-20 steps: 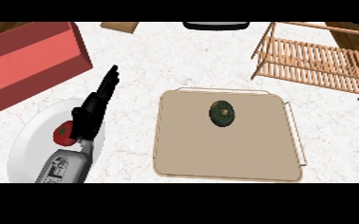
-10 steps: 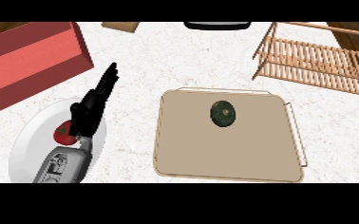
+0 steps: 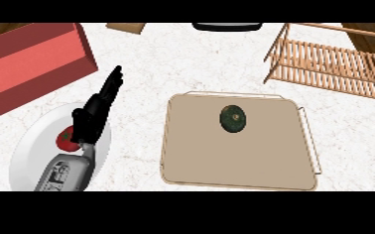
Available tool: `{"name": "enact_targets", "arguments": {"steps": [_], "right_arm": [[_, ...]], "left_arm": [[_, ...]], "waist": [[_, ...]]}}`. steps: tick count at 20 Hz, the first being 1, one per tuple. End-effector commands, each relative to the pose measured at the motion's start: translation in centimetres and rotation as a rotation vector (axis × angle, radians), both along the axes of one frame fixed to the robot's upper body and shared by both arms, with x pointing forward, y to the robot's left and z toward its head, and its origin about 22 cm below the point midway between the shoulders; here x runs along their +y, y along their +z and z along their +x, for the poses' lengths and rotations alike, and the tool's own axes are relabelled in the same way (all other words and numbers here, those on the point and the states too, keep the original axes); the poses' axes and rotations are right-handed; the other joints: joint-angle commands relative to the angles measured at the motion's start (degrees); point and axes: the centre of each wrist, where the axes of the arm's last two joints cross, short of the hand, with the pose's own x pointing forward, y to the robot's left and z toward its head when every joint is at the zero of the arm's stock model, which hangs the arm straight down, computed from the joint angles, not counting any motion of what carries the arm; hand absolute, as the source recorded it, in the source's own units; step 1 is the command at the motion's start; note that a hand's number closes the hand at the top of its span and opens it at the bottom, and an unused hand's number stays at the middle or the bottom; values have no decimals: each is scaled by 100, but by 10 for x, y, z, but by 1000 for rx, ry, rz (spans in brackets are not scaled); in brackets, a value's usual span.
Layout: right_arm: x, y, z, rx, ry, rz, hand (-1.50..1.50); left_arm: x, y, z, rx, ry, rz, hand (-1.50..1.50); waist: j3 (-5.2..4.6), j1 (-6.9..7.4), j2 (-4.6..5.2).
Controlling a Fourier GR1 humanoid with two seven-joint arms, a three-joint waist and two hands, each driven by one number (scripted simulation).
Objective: Pick the cupcake from the tray and place it in the tiered shelf
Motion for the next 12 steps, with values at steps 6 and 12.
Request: {"name": "enact_targets", "arguments": {"steps": [6, 12], "right_arm": [[-35, -14, 12, -42, 49, 34, 150], [-63, -41, 13, 114, -270, 10, -150]], "left_arm": [[-13, -10, 0, 3, 16, -15, 0], [-22, 11, 1, 8, -1, -7, 0]], "waist": [[-4, -36, -8], [-5, -55, -19]]}}
